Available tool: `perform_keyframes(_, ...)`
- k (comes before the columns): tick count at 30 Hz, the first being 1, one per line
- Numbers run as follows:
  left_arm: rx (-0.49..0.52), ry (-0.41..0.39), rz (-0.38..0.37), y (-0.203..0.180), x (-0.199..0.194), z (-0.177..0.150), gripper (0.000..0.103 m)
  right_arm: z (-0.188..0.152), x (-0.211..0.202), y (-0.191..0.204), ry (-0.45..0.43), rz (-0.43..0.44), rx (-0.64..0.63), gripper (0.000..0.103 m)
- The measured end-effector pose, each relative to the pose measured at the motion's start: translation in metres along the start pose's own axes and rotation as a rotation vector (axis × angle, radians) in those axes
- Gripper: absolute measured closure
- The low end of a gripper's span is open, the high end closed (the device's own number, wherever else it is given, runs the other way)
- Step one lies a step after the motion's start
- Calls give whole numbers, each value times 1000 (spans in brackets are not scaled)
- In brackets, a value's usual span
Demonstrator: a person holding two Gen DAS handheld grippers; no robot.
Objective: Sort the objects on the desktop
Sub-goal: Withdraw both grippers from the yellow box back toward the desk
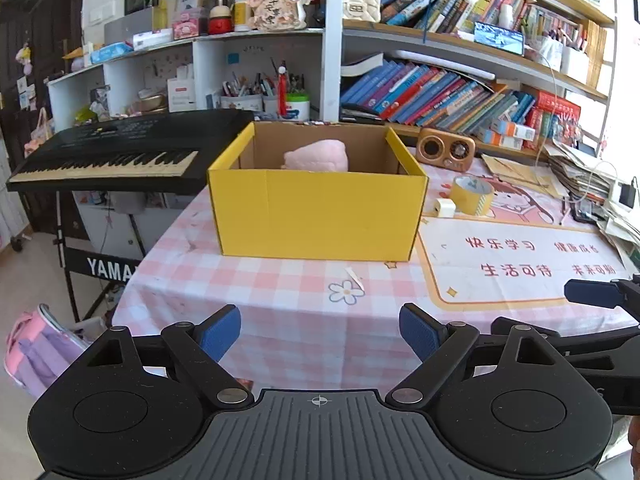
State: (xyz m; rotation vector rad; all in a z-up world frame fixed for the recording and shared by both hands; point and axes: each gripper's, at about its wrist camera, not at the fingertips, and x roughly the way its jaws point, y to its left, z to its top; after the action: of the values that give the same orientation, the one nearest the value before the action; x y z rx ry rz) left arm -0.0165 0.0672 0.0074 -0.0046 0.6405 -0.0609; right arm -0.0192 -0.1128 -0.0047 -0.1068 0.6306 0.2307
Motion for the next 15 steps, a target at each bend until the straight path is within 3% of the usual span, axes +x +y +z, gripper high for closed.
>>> perform_keyframes(15, 32, 24, -35, -20, 14, 6, 14, -3, 6, -22, 26, -25, 26, 16)
